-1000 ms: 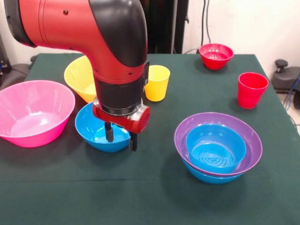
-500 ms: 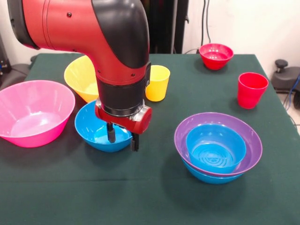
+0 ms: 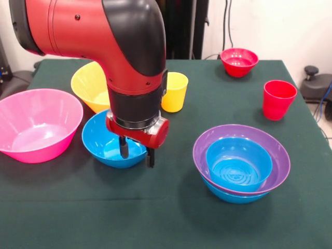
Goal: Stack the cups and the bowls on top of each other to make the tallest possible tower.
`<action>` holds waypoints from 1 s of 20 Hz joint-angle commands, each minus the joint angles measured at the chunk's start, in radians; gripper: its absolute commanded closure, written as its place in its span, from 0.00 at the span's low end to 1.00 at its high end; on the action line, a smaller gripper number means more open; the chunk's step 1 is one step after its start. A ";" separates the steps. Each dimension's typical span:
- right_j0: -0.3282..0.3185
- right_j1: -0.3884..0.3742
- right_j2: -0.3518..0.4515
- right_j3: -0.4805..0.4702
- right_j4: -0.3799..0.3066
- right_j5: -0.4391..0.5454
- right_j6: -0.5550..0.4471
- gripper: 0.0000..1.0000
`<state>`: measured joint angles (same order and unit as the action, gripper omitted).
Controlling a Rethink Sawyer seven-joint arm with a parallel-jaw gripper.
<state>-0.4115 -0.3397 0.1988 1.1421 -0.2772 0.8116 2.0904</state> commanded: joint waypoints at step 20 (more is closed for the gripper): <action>0.075 0.099 0.000 0.081 -0.069 -0.010 -0.066 1.00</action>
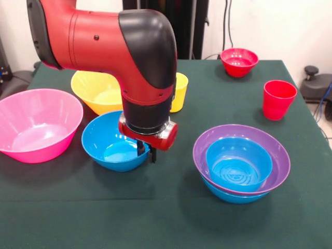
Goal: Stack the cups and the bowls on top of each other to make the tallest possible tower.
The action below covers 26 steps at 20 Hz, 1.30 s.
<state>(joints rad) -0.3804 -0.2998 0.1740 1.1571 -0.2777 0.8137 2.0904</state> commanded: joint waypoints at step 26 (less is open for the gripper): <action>0.073 -0.227 0.037 0.084 0.026 0.282 -0.088 1.00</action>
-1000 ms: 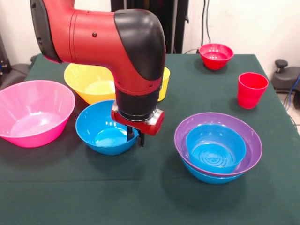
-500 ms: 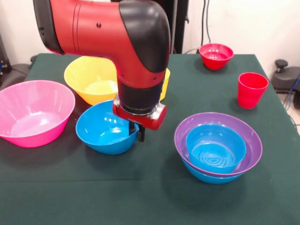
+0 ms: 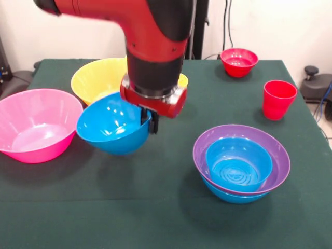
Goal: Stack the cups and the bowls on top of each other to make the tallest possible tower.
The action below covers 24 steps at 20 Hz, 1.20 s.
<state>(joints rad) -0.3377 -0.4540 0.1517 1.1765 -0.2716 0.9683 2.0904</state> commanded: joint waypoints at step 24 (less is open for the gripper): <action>0.194 -0.044 0.023 -0.144 0.104 0.299 0.122 1.00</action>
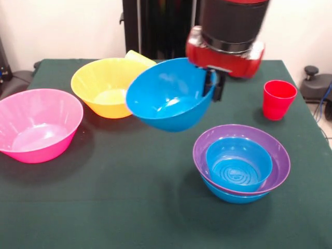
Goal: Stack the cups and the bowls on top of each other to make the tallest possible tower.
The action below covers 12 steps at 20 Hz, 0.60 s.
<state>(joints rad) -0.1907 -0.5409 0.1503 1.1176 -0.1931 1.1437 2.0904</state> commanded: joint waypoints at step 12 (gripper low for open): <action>0.094 0.086 -0.009 -0.175 0.064 0.161 0.160 1.00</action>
<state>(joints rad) -0.1067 -0.5220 0.1372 0.9967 -0.1394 1.1905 2.0910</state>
